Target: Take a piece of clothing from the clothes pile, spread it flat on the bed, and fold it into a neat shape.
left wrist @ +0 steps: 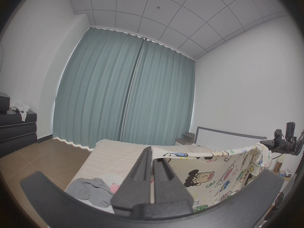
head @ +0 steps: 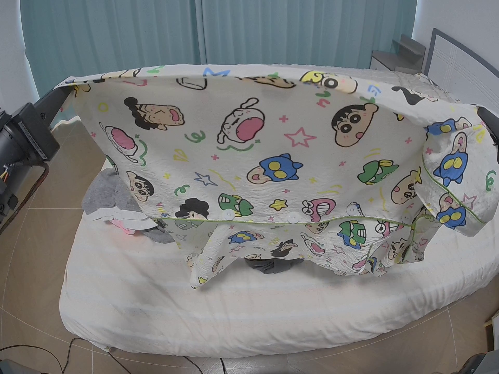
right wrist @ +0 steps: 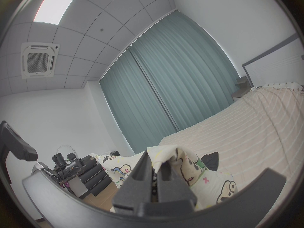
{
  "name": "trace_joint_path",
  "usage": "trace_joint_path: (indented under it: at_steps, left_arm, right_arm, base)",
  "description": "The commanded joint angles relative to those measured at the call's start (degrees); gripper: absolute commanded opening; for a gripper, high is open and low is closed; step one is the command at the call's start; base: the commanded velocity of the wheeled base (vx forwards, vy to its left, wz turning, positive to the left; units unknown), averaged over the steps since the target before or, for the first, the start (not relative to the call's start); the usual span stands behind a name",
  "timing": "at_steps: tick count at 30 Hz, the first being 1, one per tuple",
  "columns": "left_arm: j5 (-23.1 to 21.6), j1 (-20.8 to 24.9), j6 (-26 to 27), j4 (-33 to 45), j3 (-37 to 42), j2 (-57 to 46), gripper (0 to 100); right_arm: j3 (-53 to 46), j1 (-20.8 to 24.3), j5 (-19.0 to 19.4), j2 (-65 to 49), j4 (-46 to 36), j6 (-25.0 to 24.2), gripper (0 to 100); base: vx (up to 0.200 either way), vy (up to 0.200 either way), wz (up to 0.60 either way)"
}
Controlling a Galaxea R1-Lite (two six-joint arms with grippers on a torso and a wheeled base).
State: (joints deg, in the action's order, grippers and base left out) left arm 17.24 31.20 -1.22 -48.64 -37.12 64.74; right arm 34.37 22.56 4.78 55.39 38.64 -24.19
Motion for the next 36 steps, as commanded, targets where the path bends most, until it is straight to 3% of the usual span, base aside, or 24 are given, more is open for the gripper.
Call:
trace_joint_path:
  at_steps: [1, 36]
  left_arm:
    - [0.0, 0.0, 0.1, 0.0, 0.0, -0.1, 0]
    - [0.0, 0.0, 0.3, 0.2, 0.0, 0.2, 0]
  right_arm:
    - [-0.4, -0.1, 0.1, -0.6, -0.1, -0.6, 0]
    - [2.5, -1.2, 0.1, 2.6, -0.2, -0.6, 0]
  base:
    - [0.000, -0.200, 0.00]
    - [0.000, -0.200, 0.00]
